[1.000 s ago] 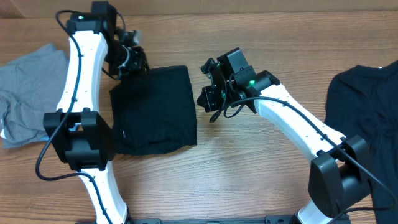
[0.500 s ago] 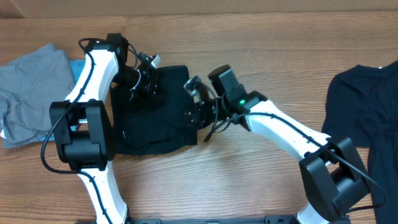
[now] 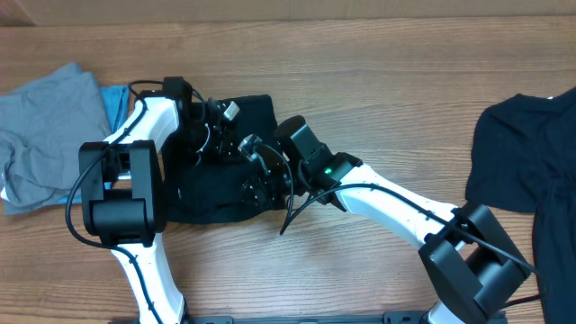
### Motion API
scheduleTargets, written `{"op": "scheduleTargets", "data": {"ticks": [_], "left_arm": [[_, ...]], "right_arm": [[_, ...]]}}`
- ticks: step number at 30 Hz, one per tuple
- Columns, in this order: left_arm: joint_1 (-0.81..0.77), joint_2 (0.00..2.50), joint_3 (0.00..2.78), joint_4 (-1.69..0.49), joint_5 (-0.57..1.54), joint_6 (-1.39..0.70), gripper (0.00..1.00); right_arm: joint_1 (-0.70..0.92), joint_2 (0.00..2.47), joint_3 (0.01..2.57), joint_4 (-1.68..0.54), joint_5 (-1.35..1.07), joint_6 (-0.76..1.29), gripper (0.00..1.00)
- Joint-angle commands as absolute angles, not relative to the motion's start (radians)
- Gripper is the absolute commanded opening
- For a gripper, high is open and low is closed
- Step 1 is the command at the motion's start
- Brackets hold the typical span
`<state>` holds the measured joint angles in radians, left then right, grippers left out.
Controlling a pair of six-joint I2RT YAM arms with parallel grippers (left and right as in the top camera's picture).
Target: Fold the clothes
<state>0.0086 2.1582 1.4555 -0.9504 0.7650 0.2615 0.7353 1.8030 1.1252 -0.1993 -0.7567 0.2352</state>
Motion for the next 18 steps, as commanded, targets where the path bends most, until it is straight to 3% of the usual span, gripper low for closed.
{"op": "scheduleTargets", "data": {"ticks": [1, 18], "left_arm": [[0.012, 2.138, 1.407, -0.923, 0.778, 0.254, 0.04], [0.012, 2.138, 1.246, -0.71, 0.722, 0.223, 0.08]], "right_arm": [[0.755, 1.848, 1.117, -0.171, -0.705, 0.238, 0.04], [0.794, 2.046, 1.117, -0.089, -0.673, 0.427, 0.04]]}}
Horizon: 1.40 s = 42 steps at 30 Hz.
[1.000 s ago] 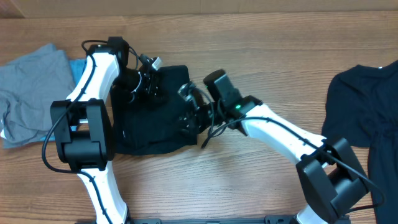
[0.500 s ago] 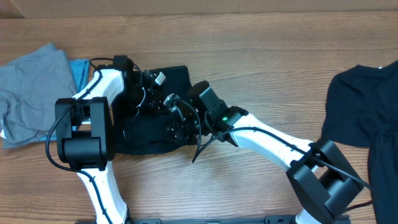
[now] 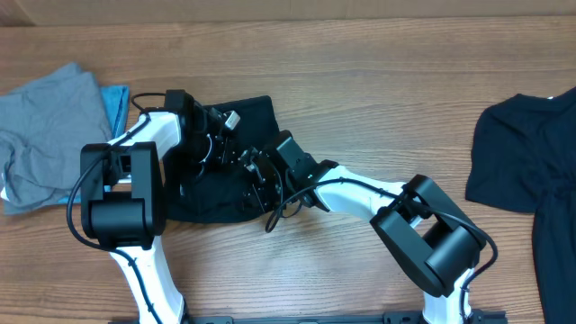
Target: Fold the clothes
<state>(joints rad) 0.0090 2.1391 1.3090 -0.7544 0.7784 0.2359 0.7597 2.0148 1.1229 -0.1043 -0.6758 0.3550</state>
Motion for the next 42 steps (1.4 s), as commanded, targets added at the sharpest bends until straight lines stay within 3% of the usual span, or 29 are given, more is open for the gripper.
{"op": "scheduleTargets", "data": {"ticks": [1, 7, 15, 22, 28, 37, 42], "left_arm": [[0.011, 2.138, 1.228, -0.689, 0.722, 0.223, 0.08], [0.02, 2.138, 1.207, -0.656, 0.706, 0.167, 0.12], [0.02, 2.138, 1.207, -0.657, 0.699, 0.159, 0.04], [0.02, 2.138, 1.207, -0.66, 0.695, 0.158, 0.05], [0.02, 2.138, 1.207, -0.654, 0.696, 0.141, 0.06], [0.02, 2.138, 1.207, -0.654, 0.696, 0.141, 0.04], [0.02, 2.138, 1.207, -0.656, 0.694, 0.141, 0.04]], "right_arm": [[0.807, 2.054, 1.117, -0.082, -0.673, 0.445, 0.04], [0.894, 2.106, 1.117, -0.078, -0.627, 0.587, 0.04], [0.901, 2.082, 1.13, -0.08, -0.683, 0.603, 0.04], [0.826, 1.806, 1.132, -0.115, -0.718, 0.569, 0.04], [0.745, 1.624, 1.132, -0.174, -0.509, 0.569, 0.04], [0.737, 1.791, 1.112, -0.194, -0.388, 0.569, 0.04], [0.723, 1.959, 1.112, -0.118, -0.491, 0.569, 0.04]]}}
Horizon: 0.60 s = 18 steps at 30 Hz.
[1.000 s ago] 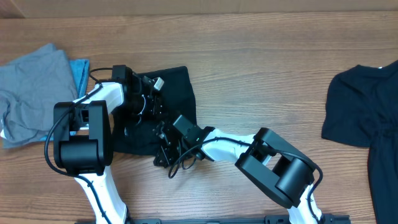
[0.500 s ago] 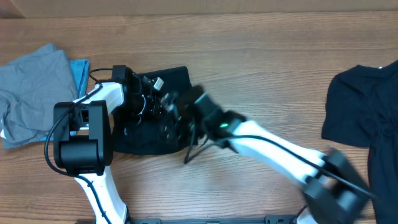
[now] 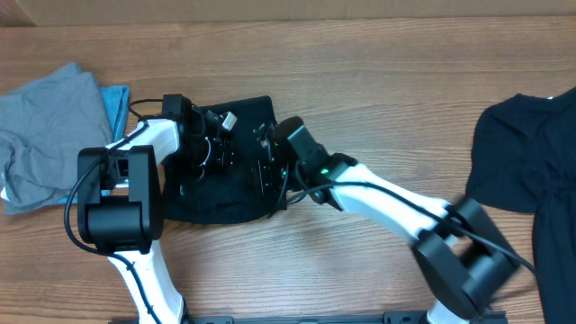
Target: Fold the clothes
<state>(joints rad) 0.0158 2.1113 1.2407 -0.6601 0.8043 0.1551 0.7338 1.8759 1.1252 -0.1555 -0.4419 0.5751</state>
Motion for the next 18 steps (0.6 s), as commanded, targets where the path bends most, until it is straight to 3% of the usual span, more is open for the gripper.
{"op": "scheduleTargets", "data": {"ticks": [1, 12, 18], "left_arm": [[0.02, 2.138, 1.207, -0.656, 0.695, 0.141, 0.04], [0.021, 2.135, 1.225, -0.66, 0.76, 0.089, 0.04], [0.021, 2.044, 1.446, -0.848, 0.802, 0.089, 0.04]], "right_arm": [[0.723, 1.984, 1.112, -0.101, -0.517, 0.569, 0.04], [0.725, 2.164, 1.112, -0.083, -0.567, 0.627, 0.04], [0.725, 2.164, 1.112, -0.083, -0.567, 0.626, 0.04]]}}
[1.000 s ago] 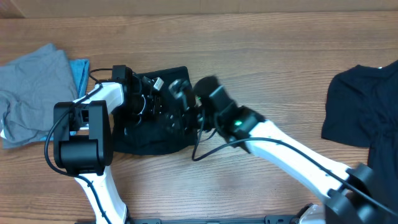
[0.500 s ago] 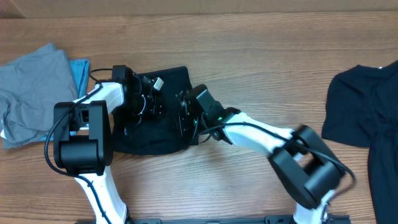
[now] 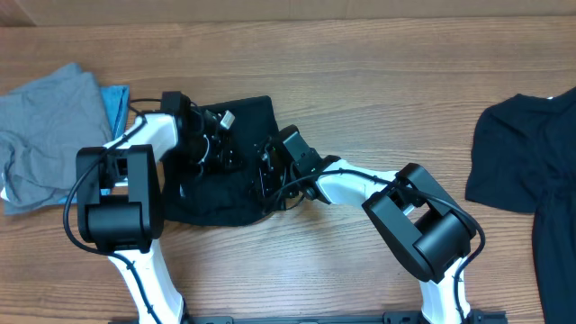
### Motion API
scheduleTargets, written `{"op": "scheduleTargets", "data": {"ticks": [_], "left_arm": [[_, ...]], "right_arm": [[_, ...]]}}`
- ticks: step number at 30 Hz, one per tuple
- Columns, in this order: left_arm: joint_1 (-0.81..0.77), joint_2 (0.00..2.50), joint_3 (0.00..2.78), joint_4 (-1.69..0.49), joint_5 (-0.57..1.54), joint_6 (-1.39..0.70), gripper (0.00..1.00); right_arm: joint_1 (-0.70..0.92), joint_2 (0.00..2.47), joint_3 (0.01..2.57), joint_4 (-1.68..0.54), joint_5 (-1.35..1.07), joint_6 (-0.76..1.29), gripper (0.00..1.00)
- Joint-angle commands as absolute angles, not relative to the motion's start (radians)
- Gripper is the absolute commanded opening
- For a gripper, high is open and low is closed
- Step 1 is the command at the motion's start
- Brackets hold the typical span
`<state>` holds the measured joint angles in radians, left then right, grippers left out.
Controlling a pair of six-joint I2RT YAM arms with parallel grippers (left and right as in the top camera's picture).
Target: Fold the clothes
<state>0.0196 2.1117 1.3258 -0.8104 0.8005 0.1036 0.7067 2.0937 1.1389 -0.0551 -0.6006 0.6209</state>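
Observation:
A black garment lies bunched on the wooden table, left of centre. Both grippers are down on it, dark against dark cloth. My left gripper sits over the garment's middle, coming in from the left. My right gripper is at the garment's right edge, reaching in from the right with its wrist low. Against the black fabric I cannot make out whether either pair of fingers is open or shut, nor whether cloth is pinched between them.
A crumpled grey garment lies at the far left with a blue cloth tucked beside it. More black clothes are spread at the right edge. Both arm bases stand along the near edge.
My right gripper sits slightly nearer the front edge along the garment's right side, and the right arm's elbow has swung in toward the centre. The left gripper and the garment look unchanged.
Both grippers were on the black garment at every moment. My right gripper was at its lower right part at first, then further up the right edge, and now a little lower again. The left gripper stayed over the middle. The garment's outline has hardly changed.

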Motion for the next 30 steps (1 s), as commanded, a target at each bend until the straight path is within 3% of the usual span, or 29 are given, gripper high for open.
{"op": "scheduleTargets", "data": {"ticks": [1, 9, 25, 30], "left_arm": [[0.021, 2.024, 1.466, -0.852, 0.8, 0.09, 0.04], [-0.003, 1.997, 1.482, -0.765, 0.698, 0.064, 0.04], [0.006, 2.35, 1.475, -0.691, 0.598, -0.006, 0.04], [0.022, 2.308, 1.53, -0.736, 0.736, -0.015, 0.04]], "right_arm": [[0.725, 2.164, 1.112, -0.083, -0.567, 0.626, 0.04], [0.724, 2.164, 1.112, -0.075, -0.569, 0.63, 0.04], [0.724, 2.164, 1.112, -0.072, -0.571, 0.629, 0.04], [0.724, 2.164, 1.112, -0.064, -0.571, 0.629, 0.04]]}}
